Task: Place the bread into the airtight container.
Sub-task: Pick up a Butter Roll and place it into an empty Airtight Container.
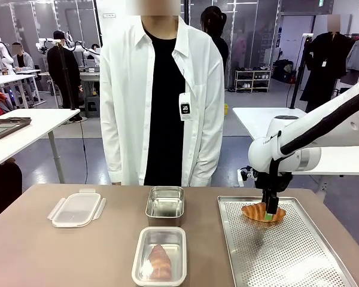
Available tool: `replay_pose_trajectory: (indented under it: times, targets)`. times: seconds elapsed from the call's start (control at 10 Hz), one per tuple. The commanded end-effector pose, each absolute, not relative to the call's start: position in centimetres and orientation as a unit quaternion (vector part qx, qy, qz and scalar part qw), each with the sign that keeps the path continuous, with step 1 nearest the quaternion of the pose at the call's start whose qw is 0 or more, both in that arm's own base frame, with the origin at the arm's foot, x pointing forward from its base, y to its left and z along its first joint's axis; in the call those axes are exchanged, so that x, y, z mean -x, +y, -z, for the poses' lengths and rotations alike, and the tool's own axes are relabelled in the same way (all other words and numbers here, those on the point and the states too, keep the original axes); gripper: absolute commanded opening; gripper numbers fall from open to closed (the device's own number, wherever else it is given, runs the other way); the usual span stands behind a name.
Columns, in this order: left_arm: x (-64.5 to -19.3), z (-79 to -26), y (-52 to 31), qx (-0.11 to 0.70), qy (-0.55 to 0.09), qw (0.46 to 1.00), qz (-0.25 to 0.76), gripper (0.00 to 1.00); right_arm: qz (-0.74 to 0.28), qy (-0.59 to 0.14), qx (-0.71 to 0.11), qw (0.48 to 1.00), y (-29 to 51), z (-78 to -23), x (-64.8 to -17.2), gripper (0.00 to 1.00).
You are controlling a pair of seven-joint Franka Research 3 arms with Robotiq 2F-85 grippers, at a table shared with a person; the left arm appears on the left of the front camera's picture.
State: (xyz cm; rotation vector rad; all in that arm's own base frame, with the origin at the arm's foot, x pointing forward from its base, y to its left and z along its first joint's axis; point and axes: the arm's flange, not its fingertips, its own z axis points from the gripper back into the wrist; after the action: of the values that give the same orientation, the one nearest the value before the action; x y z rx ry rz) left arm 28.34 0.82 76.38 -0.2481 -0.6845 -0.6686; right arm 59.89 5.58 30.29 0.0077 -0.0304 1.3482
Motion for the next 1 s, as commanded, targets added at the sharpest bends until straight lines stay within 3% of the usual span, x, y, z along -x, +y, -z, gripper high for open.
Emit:
replay_pose_trajectory:
  times: [0.0, 0.1, 0.2, 0.5, 0.9]
  targets:
    - [-28.3, -76.4, 0.9, 0.115, -0.328, 0.878, 0.329, 1.0, -0.627, -0.005, 0.003, 0.779, 5.7, -30.0, -60.5, 0.94]
    - [-28.3, -76.4, 0.9, 0.115, -0.328, 0.878, 0.329, 1.0, -0.632, -0.001, -0.004, 0.775, 5.5, -29.8, -60.7, 0.8]
    - [-28.3, -76.4, 0.9, 0.115, -0.328, 0.878, 0.329, 1.0, -0.632, 0.001, 0.0, 0.775, 5.5, -29.7, -60.7, 0.74]
    - [-28.3, -76.4, 0.9, 0.115, -0.328, 0.878, 0.329, 1.0, -0.626, 0.0, 0.0, 0.78, 5.4, -30.2, -60.7, 0.4]
    - [-28.3, -76.4, 0.9, 0.115, -0.328, 0.878, 0.329, 1.0, -0.627, -0.015, 0.006, 0.779, 6.3, -33.9, -60.2, 0.42]
